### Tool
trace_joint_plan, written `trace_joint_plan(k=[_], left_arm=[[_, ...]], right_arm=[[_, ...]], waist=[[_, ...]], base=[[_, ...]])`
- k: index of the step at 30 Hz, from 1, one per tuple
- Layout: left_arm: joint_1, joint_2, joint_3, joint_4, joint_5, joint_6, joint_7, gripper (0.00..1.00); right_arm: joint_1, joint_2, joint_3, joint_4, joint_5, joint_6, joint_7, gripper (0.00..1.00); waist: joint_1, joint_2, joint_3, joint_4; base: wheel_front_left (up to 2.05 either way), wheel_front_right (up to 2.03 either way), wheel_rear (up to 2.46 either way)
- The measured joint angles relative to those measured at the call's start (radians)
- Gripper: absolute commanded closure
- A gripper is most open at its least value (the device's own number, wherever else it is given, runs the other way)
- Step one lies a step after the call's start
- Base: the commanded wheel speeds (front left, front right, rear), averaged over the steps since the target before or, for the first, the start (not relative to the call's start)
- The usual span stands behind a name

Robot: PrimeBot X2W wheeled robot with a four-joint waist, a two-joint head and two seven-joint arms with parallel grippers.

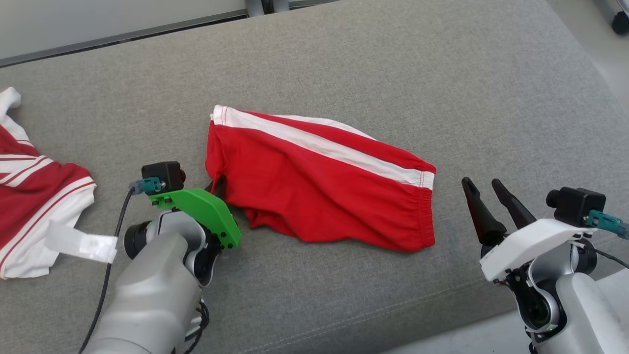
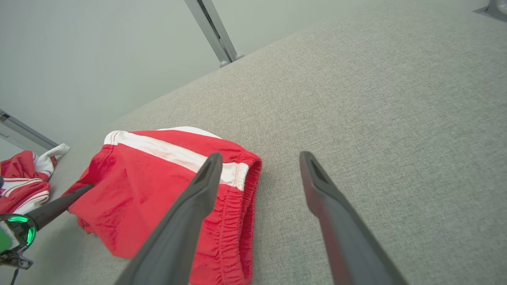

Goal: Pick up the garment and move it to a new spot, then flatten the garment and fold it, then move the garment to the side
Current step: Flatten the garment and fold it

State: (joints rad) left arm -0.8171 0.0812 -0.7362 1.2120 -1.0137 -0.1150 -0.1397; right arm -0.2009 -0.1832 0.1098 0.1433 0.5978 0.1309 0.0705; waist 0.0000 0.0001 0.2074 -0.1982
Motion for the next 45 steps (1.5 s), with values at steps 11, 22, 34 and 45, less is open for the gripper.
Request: trace_joint_plan(k=[11,22,34,45], left_arm=[[0.178,-0.02,0.041,-0.121,-0.044,0.066,-0.107,1.0],[0.428,0.019,0.083,-0.439,-0.008,0.235,-0.122,1.0],[0.541,0.116,0.062,-0.73,0.04,0.37,-0.095,0.24],[0.561,0.224,0.032,-0.9,0.148,0.45,-0.104,0.0]], right_arm=[[0.057,-0.041,-0.028,-0.014,-0.014,0.0,0.044,0.0],[0.046,-0.083,-0.006,-0.003,-0.028,0.0,0.105,0.0],[-0.014,-0.101,0.06,0.077,-0.028,0.0,0.144,0.0],[-0.059,-0.14,0.136,0.169,-0.021,0.0,0.156,0.0]], waist=[[0.0,0.0,-0.069,0.054],[0.0,0.0,-0.119,0.087],[0.0,0.0,-0.131,0.093],[0.0,0.0,-0.145,0.109]], base=[[0.0,0.0,0.0],[0.0,0.0,0.0],[0.0,0.0,0.0],[0.0,0.0,0.0]])
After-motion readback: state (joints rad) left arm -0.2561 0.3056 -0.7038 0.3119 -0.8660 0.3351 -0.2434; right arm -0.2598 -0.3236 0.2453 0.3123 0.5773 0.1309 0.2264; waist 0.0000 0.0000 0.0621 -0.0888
